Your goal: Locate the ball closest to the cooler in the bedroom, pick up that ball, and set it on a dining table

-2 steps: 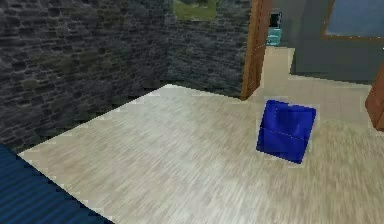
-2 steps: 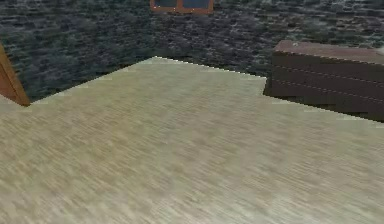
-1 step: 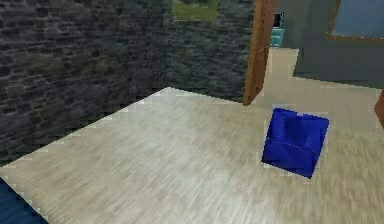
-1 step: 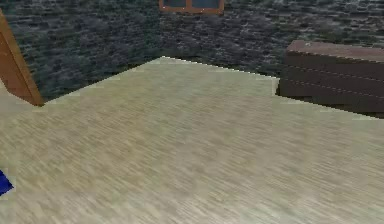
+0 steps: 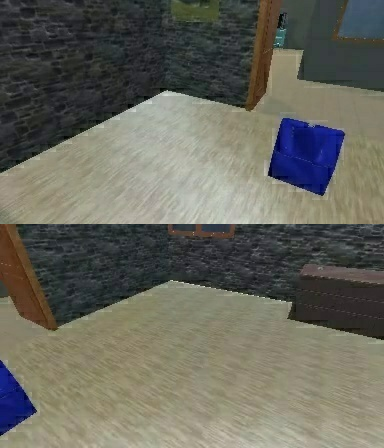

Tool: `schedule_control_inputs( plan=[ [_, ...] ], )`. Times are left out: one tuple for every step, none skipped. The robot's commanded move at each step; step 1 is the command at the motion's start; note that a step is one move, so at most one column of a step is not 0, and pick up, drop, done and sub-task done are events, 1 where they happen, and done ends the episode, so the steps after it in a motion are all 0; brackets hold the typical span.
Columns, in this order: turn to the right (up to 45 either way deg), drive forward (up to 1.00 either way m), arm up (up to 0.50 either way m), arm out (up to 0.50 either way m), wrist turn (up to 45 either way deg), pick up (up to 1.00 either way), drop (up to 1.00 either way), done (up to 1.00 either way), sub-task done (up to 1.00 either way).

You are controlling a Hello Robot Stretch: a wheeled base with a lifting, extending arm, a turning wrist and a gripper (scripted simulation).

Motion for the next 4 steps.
schedule_control_inputs(
  plan=[
    [45.0,0.0,0.0,0.0,0.0,0.0,0.0,0.0,0.0],
    [45.0,0.0,0.0,0.0,0.0,0.0,0.0,0.0,0.0],
    [30.0,0.0,0.0,0.0,0.0,0.0,0.0,0.0,0.0],
    [0.0,0.2,0.0,0.0,0.0,0.0,0.0,0.0,0.0]
  ],
)
